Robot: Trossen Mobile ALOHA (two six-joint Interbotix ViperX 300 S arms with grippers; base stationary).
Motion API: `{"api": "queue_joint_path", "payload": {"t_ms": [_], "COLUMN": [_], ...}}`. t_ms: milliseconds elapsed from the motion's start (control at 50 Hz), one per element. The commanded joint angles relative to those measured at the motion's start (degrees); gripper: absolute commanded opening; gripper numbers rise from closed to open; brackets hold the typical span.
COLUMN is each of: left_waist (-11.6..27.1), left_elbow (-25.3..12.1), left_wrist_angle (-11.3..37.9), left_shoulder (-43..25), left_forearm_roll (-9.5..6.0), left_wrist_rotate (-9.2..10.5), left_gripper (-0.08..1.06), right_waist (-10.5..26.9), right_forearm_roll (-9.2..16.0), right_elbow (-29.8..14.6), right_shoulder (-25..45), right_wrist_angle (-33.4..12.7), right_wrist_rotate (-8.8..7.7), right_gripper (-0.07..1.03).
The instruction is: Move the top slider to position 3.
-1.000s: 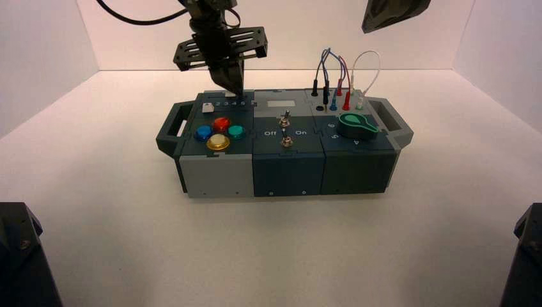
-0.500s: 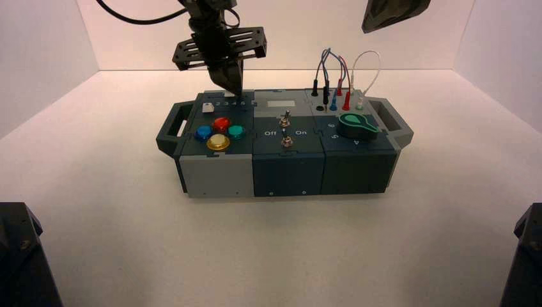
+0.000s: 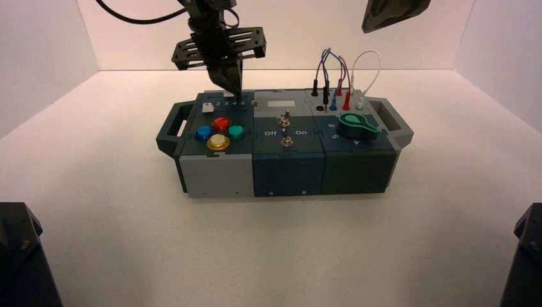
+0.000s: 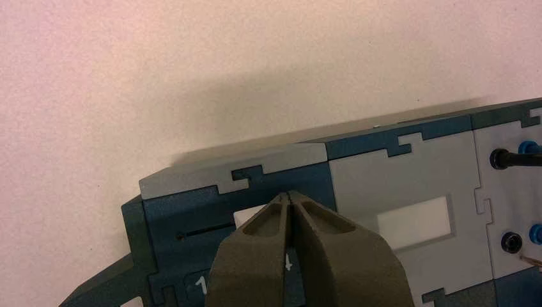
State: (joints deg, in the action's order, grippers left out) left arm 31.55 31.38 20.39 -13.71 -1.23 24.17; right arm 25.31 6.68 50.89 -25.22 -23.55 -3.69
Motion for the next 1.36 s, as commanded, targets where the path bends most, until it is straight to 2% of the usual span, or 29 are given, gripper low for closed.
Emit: {"api": "queue_joint_path", "payload": {"t_ms": [20, 620, 1020, 1180, 1360], "left_waist": [-0.79, -0.18, 2.46, 2.64, 2.64], "left_elbow": [-1.14, -1.14, -1.05, 0.35, 0.44], "left_wrist_angle": [0.0, 0.79, 7.38, 10.02, 10.81], "left_shoulder": [2.02, 1.85, 4.92, 7.03, 7.91], "left_forearm_roll": [0.09, 0.09, 0.09, 0.18, 1.14], "left_wrist_rotate": [-0.35, -0.53, -0.18, -0.18, -0.18], "left_gripper": [-0.03, -0.03, -0.03, -0.03, -0.03], "right_waist": [0.09, 0.09, -0.09, -0.26, -0.35], "right_forearm_roll": [0.18, 0.18, 0.09, 0.18, 0.18], "right_elbow": [-1.58, -1.41, -1.76, -1.85, -2.02], "right_shoulder": [-0.88, -1.14, -1.58, -1.58, -1.58], "right_wrist_angle": [0.53, 0.35, -1.32, -2.37, -2.64], "right_wrist_rotate": [0.0, 0.09, 0.09, 0.26, 0.35], "right_gripper": [-0.02, -0.02, -0.02, -0.02, -0.02]}}
